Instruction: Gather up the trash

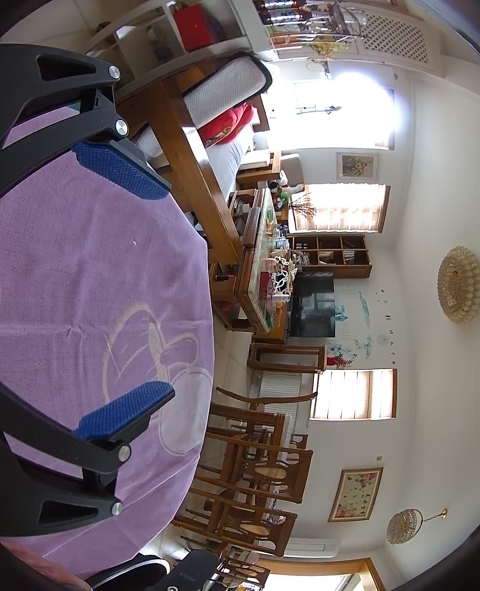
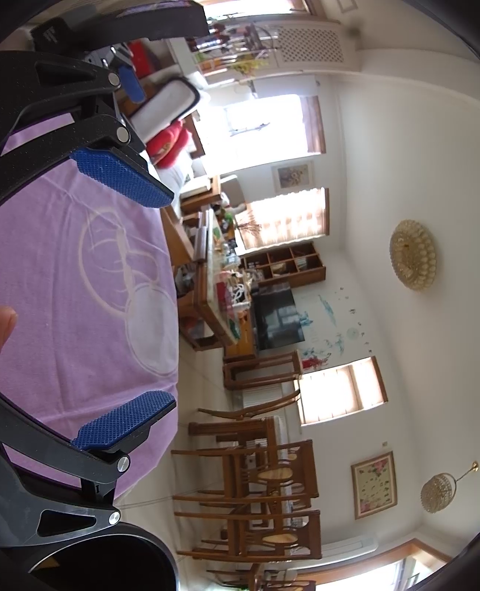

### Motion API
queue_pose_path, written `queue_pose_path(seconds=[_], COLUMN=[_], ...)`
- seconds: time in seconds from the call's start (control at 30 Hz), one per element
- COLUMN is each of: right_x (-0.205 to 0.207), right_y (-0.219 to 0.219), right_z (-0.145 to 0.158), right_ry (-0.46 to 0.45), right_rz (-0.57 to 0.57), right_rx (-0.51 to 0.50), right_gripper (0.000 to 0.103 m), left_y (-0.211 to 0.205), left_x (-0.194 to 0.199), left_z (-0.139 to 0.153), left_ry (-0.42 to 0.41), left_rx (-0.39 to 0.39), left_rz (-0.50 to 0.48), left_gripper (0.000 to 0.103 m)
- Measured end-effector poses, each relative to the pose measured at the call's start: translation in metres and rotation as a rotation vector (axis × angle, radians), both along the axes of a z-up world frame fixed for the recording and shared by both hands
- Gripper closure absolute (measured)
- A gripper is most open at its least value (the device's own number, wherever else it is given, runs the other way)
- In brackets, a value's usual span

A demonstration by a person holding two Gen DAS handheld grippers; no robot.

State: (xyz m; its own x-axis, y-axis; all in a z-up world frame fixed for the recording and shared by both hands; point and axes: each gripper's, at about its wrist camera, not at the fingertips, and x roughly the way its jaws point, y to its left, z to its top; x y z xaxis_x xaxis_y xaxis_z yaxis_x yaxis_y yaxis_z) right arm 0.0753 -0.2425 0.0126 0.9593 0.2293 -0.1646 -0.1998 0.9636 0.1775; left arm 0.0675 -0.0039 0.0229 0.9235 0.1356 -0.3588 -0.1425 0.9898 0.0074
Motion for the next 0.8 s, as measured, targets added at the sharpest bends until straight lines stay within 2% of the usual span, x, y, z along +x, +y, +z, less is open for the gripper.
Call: queue_pose_path(seconds=[0.8], right_x=[0.0015], right_y=[0.0065], right_z=[-0.0022], right_ry=[0.004], right_rz=[-0.004], right_rx=[0.005], right_gripper=[0.005], left_y=[0.0002], left_x=[-0.0002], left_z=[0.0007], left_ry=[-0.001], left_rx=[-0.002], left_rz=[-0.005], left_gripper=[0.005])
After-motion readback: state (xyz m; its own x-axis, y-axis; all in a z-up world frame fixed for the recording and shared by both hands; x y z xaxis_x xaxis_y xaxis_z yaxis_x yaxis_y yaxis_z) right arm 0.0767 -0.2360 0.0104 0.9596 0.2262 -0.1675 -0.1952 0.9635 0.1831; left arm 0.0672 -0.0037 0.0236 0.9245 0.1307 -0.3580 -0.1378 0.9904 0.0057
